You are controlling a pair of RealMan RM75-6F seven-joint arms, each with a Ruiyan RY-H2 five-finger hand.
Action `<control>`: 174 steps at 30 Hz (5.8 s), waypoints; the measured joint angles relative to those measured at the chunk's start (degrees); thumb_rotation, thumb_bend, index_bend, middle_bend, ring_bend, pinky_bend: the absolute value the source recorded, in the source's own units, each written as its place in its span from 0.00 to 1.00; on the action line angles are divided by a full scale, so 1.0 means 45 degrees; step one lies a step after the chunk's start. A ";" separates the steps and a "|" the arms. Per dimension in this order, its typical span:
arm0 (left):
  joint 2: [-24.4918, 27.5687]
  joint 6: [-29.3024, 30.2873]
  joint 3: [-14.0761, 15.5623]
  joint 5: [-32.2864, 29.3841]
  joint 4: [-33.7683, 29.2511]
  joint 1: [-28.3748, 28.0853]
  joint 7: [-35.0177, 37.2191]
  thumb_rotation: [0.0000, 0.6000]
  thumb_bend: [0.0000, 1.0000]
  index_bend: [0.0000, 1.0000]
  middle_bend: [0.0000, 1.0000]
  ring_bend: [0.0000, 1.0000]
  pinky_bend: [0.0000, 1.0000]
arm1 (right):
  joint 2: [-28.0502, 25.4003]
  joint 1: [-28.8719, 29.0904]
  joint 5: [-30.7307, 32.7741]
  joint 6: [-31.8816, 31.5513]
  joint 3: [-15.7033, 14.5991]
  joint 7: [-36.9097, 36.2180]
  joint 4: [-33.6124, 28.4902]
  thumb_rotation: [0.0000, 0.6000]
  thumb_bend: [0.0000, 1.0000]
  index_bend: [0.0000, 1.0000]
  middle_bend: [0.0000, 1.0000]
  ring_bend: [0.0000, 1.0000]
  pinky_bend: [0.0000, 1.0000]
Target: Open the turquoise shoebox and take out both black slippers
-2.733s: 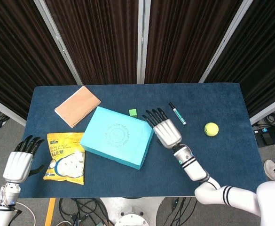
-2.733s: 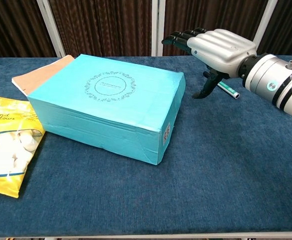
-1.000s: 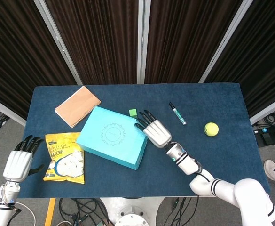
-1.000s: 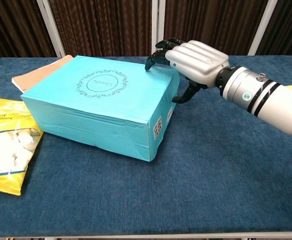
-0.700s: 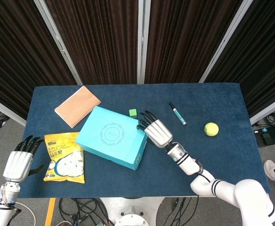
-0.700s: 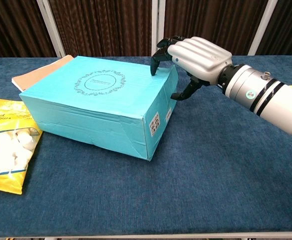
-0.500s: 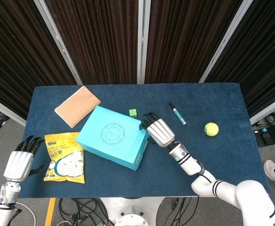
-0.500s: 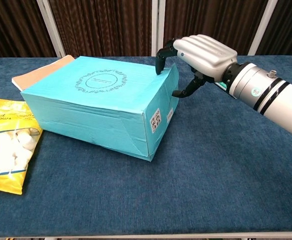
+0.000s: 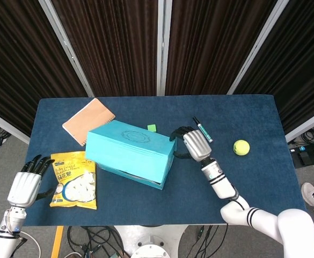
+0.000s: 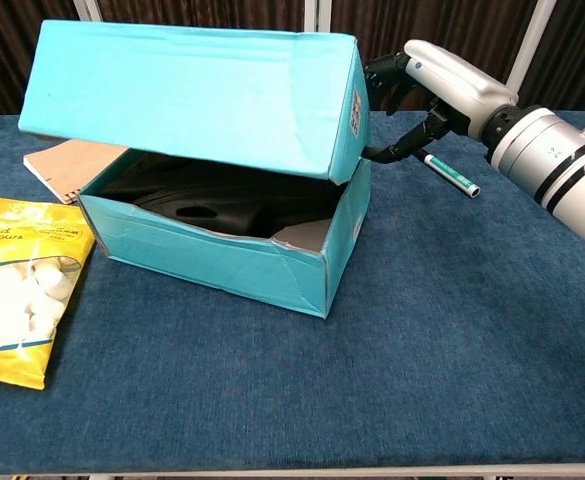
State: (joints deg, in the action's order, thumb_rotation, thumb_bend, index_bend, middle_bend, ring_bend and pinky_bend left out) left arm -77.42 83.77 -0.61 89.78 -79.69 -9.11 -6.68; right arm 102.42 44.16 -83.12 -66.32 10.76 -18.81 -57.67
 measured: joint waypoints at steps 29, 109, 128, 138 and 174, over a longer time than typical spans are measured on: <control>-0.0015 -0.0126 0.0062 -0.0062 0.0058 -0.0032 0.0120 1.00 0.09 0.18 0.16 0.09 0.26 | -0.2012 -0.0691 0.7791 0.5379 0.3915 -0.3676 -0.4619 1.00 0.10 0.34 0.43 0.21 0.35; 0.0128 0.0451 -0.0056 0.0002 0.0896 0.0159 0.1668 1.00 0.09 0.19 0.16 0.09 0.26 | -0.1264 0.5546 1.1446 0.3691 0.0985 1.3872 -0.4186 1.00 0.10 0.37 0.38 0.24 0.30; 0.0058 0.0457 -0.0030 -0.0006 0.1180 0.0204 0.1988 1.00 0.09 0.19 0.16 0.09 0.26 | -0.0690 0.5930 1.1707 0.3627 0.0522 1.4285 -0.3583 1.00 0.10 0.37 0.39 0.24 0.30; 0.0043 0.0456 -0.0036 -0.0019 0.1308 0.0218 0.2175 1.00 0.09 0.19 0.16 0.09 0.26 | -0.0402 0.6108 1.1738 0.3570 0.0600 1.4358 -0.3099 1.00 0.13 0.39 0.40 0.25 0.31; 0.0130 0.0581 -0.0052 0.0029 0.1315 0.0270 0.2471 1.00 0.09 0.19 0.16 0.09 0.28 | 0.0021 0.6322 1.1490 0.3616 0.0659 1.4697 -0.2914 1.00 0.17 0.41 0.42 0.27 0.33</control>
State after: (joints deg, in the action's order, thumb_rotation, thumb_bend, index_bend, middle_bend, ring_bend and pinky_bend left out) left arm -76.84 86.39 -0.84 89.91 -73.77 -7.90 4.44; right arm 102.52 72.60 -31.42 -50.04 13.73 47.32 -70.78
